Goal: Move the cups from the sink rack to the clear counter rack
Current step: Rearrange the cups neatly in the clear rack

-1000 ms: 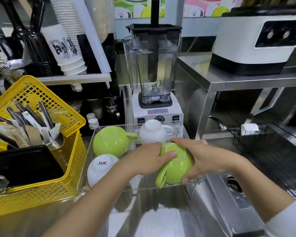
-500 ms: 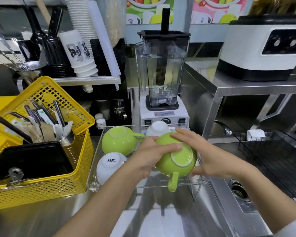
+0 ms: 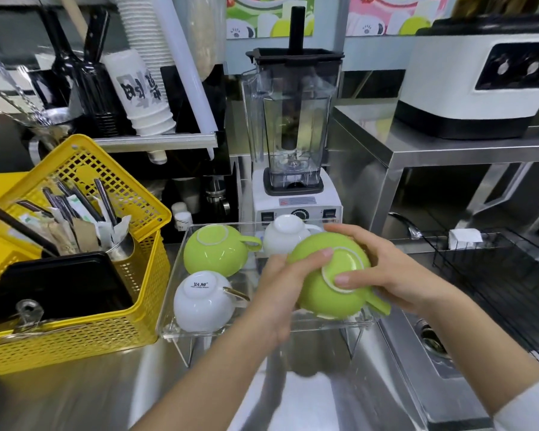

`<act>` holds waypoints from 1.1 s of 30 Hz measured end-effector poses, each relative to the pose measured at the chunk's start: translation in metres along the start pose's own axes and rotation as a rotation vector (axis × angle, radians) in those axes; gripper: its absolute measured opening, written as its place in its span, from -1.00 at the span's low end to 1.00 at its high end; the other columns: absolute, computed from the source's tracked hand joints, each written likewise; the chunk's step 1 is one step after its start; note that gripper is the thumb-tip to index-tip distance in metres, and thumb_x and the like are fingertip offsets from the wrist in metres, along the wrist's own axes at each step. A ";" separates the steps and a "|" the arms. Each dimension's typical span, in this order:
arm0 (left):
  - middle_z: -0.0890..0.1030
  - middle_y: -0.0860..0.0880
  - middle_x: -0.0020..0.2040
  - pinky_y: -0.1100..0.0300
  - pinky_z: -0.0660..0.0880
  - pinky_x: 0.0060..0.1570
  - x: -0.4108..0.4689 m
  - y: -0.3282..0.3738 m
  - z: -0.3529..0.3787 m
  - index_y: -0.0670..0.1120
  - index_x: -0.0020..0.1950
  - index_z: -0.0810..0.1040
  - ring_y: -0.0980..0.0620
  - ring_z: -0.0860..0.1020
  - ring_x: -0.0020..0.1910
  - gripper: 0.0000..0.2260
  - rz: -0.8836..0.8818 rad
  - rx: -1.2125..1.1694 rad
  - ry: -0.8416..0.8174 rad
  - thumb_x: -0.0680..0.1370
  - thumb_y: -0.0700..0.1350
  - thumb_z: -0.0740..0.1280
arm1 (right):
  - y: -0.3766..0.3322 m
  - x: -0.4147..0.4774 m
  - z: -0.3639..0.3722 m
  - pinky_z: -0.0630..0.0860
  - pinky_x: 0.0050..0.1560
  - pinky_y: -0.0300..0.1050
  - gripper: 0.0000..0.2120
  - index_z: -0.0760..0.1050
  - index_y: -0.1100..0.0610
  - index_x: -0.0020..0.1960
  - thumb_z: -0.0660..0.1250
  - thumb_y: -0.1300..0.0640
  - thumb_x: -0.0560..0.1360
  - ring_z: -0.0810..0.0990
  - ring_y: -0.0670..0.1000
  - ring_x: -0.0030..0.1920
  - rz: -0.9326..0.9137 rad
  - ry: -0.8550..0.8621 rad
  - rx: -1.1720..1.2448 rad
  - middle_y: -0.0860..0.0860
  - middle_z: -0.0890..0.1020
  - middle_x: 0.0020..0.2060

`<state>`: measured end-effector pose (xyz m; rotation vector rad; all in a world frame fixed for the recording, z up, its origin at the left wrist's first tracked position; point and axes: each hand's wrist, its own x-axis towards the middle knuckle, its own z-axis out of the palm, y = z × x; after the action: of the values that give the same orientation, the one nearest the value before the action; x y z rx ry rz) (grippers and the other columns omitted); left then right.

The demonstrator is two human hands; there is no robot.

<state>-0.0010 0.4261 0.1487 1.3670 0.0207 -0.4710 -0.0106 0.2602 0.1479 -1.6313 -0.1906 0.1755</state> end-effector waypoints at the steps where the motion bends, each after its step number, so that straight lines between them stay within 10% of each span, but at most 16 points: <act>1: 0.67 -0.08 0.00 0.13 0.54 -0.16 0.004 0.004 -0.004 -0.12 0.10 0.55 0.00 0.64 -0.09 -0.64 -0.006 0.065 -0.029 0.36 -0.04 0.46 | 0.000 0.001 -0.001 0.57 -0.06 -0.14 -0.26 0.43 -0.07 0.24 0.55 0.21 0.10 0.62 -0.01 0.03 0.024 -0.019 -0.034 0.03 0.57 0.15; 8: 0.68 -0.09 -0.16 0.17 0.59 -0.28 0.015 -0.005 -0.010 -0.14 0.04 0.60 0.01 0.65 -0.25 -0.75 -0.040 0.017 0.010 0.43 -0.04 0.41 | 0.004 0.015 0.003 0.57 -0.07 -0.13 -0.48 0.48 -0.03 0.14 0.50 0.09 0.19 0.63 -0.06 -0.09 0.055 0.049 -0.133 0.01 0.61 -0.02; 13: 0.56 -0.06 0.08 0.05 0.57 -0.27 0.013 -0.016 -0.007 -0.06 0.18 0.36 -0.06 0.60 -0.10 -0.61 -0.112 -0.048 0.105 0.44 -0.01 0.40 | 0.003 0.014 0.003 0.49 0.21 -0.09 -0.29 0.38 -0.06 0.29 0.52 -0.03 0.17 0.55 -0.08 0.15 0.128 -0.102 -0.393 -0.06 0.54 0.18; 19: 0.53 -0.10 0.19 -0.04 0.58 -0.19 0.016 -0.016 -0.011 0.03 0.20 0.33 -0.11 0.60 0.01 -0.62 -0.132 -0.082 0.123 0.45 -0.03 0.40 | -0.004 0.016 0.006 0.39 0.10 -0.52 -0.09 0.22 -0.06 0.39 0.60 0.11 0.16 0.44 -0.30 0.18 0.144 -0.217 -0.541 -0.20 0.44 0.23; 25: 0.54 -0.11 0.15 0.07 0.55 -0.04 0.015 -0.017 -0.015 -0.07 0.24 0.36 -0.04 0.57 0.07 -0.28 -0.018 0.162 0.110 0.14 -0.02 0.55 | 0.003 0.019 0.007 0.44 0.27 -0.12 -0.19 0.26 0.01 0.38 0.57 0.10 0.23 0.51 -0.09 0.19 0.122 -0.128 -0.537 -0.07 0.51 0.22; 33: 0.58 -0.06 0.05 0.27 0.48 -0.16 0.011 -0.019 -0.016 0.00 0.02 0.46 0.07 0.55 -0.07 -0.82 0.114 0.300 0.051 0.47 -0.13 0.39 | 0.007 0.025 0.007 0.47 0.26 -0.03 -0.33 0.36 -0.10 0.24 0.58 0.10 0.22 0.55 -0.07 0.17 0.077 -0.144 -0.529 -0.06 0.56 0.18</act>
<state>0.0065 0.4350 0.1246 1.6649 -0.0892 -0.3521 0.0126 0.2727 0.1405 -2.1551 -0.3022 0.3219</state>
